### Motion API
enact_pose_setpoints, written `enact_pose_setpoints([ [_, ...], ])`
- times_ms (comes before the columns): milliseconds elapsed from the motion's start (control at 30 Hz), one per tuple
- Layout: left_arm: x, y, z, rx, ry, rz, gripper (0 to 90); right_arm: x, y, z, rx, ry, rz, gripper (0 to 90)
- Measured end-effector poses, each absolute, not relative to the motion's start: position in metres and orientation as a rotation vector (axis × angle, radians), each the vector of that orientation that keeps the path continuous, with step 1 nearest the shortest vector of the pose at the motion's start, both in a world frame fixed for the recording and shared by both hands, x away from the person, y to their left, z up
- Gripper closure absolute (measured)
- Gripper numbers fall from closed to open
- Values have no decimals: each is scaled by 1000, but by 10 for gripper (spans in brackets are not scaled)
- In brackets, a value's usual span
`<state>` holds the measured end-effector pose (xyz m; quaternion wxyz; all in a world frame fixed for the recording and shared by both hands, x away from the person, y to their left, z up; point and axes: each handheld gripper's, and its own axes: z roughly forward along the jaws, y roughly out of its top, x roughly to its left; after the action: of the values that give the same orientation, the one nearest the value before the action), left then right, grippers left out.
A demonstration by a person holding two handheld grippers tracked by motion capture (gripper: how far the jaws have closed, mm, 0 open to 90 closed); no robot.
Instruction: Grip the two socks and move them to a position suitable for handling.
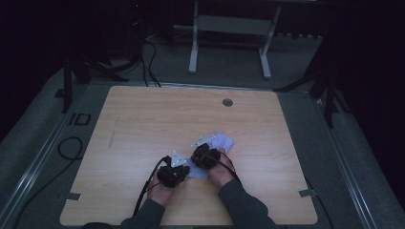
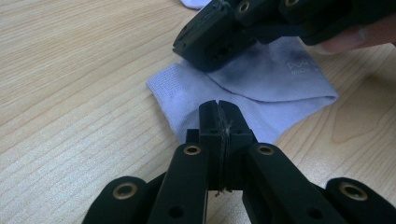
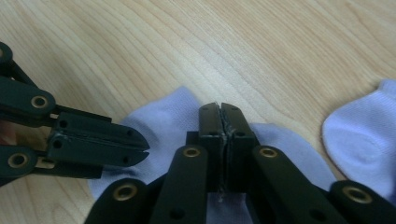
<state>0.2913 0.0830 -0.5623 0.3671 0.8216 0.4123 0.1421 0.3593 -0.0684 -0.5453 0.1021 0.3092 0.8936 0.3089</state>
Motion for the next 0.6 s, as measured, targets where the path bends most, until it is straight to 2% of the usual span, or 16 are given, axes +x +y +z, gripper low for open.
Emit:
enact_pose_setpoints([
  [267, 291, 83, -563, 2105, 1060, 367, 890, 355, -76, -533, 907, 2608, 967, 897],
  [600, 291, 83, -563, 2101, 1062, 361, 890, 340, -110, -518, 962, 2555, 1074, 894],
])
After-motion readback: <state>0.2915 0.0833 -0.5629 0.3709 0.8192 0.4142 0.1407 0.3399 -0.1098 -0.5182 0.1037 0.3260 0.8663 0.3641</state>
